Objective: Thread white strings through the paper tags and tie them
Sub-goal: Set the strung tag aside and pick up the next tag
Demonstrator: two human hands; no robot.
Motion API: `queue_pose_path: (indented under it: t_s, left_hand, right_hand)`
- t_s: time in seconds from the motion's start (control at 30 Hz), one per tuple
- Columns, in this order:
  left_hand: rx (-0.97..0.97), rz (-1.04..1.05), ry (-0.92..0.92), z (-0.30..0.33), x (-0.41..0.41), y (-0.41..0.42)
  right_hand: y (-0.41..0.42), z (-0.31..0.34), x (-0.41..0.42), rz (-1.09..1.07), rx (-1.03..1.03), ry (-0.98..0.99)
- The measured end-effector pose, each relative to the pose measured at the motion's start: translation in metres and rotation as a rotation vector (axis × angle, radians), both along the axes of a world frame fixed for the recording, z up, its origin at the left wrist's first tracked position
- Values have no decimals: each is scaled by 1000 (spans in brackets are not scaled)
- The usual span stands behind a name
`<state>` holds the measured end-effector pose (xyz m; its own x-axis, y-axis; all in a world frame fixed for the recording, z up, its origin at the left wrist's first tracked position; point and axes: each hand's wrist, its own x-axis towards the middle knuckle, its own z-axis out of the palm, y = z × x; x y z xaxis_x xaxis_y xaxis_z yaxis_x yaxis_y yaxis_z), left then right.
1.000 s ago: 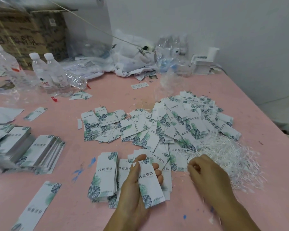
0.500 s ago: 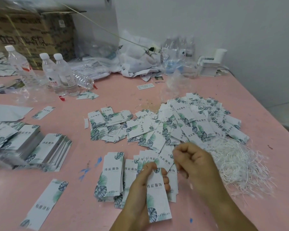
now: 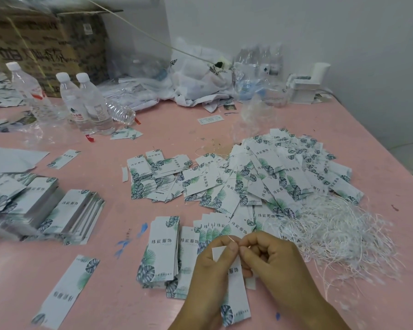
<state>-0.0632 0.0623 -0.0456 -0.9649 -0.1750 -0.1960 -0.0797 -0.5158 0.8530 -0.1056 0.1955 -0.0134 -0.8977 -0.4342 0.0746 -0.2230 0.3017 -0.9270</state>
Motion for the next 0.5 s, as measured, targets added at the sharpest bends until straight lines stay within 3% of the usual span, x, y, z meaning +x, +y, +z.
queue_pose_path:
  t_s: [0.13, 0.5]
  left_hand:
    - [-5, 59, 17, 0, 0, -2]
    - [34, 188, -14, 3, 1, -7]
  right_hand:
    - [2, 2, -1, 27, 19, -9]
    - [27, 14, -26, 172, 111, -291]
